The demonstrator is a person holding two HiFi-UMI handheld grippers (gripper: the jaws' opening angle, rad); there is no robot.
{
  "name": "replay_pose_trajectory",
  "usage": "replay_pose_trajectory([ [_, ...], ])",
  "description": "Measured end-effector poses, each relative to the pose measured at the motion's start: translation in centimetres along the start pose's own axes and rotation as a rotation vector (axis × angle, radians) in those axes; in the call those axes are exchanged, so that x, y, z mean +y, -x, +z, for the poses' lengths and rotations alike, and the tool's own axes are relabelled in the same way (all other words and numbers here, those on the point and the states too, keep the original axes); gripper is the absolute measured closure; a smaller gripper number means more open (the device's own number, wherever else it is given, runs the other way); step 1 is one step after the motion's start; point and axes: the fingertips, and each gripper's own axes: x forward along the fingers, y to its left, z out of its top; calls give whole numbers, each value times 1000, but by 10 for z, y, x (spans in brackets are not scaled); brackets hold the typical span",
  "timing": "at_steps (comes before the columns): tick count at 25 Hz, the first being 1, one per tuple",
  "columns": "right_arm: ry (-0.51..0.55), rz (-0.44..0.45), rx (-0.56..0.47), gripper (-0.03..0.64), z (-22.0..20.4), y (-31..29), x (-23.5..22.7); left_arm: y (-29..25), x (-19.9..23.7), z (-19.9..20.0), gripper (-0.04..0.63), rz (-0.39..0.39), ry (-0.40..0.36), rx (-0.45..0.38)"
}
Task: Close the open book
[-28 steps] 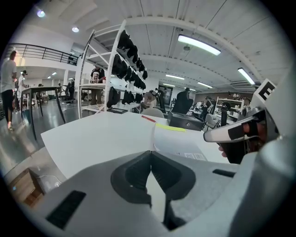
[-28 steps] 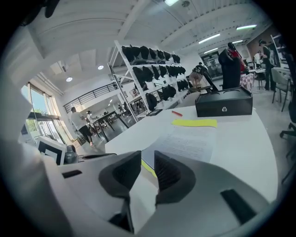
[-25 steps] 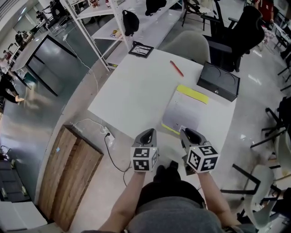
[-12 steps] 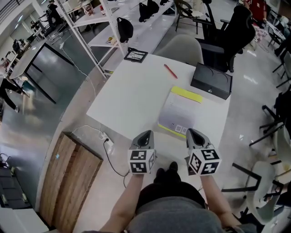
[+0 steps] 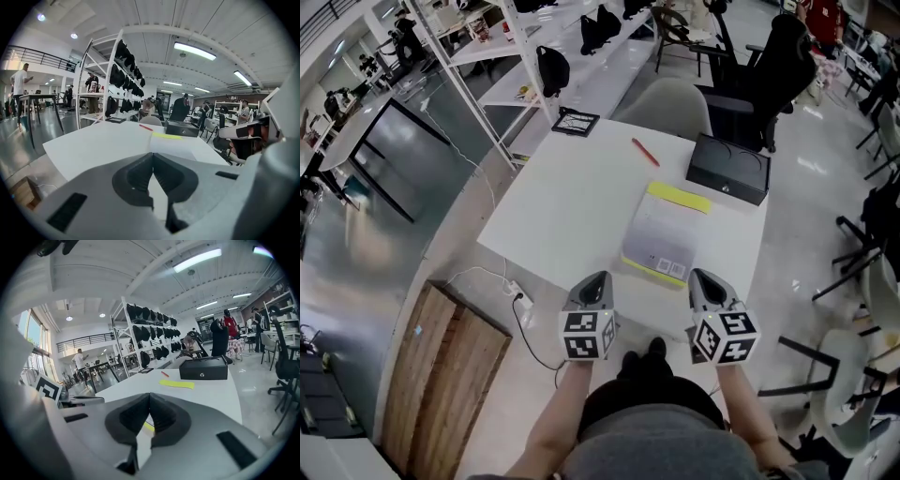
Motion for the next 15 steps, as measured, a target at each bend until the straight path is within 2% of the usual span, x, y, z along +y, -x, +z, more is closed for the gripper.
replay_pose_trajectory([
  [15,57,-35,-23,614,1,8,-8,1,-2,6,589,-5,-8,-7],
])
